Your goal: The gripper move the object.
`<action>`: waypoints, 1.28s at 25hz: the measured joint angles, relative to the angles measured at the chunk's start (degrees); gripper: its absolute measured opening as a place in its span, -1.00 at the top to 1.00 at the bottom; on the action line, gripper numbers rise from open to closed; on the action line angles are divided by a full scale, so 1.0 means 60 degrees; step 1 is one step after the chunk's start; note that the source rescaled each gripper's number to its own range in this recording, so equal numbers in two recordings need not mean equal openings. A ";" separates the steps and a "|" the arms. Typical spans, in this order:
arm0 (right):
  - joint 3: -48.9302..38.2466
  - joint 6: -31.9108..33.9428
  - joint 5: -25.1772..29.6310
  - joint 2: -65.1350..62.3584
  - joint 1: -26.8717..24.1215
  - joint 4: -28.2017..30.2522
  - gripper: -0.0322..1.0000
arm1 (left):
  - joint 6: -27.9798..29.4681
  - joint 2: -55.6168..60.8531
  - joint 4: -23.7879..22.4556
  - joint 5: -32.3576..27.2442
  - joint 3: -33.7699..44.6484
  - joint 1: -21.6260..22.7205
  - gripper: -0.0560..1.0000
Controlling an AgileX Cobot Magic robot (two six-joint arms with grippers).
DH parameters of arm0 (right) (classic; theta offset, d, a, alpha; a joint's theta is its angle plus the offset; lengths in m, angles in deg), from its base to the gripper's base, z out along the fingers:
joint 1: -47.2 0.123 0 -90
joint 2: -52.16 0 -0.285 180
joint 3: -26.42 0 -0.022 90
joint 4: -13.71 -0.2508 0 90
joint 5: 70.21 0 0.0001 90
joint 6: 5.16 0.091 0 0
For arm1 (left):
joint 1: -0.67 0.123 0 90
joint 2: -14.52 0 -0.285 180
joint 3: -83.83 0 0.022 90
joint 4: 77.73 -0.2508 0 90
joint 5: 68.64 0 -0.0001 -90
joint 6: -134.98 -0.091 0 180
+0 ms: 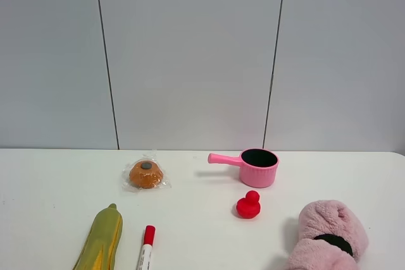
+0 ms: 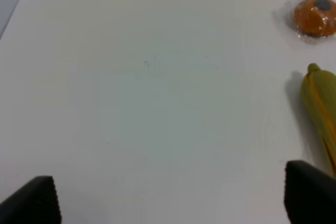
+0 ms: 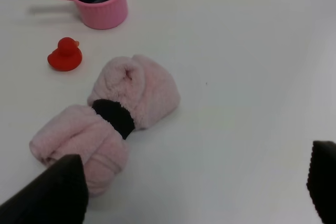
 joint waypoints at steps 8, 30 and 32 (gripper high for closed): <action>-0.0122 -0.0056 -0.0318 0.0000 0.0000 -0.0011 -1.00 | 0.0000 0.0000 0.0000 0.0000 0.0000 0.0000 -1.00; -0.0122 -0.0056 -0.0318 0.0000 0.0000 -0.0011 -1.00 | -0.0002 0.0000 0.0000 0.0000 0.0000 0.0000 -1.00; -0.0122 -0.0056 -0.0318 0.0000 0.0000 -0.0011 -1.00 | -0.0002 0.0000 0.0000 0.0000 0.0000 0.0000 -1.00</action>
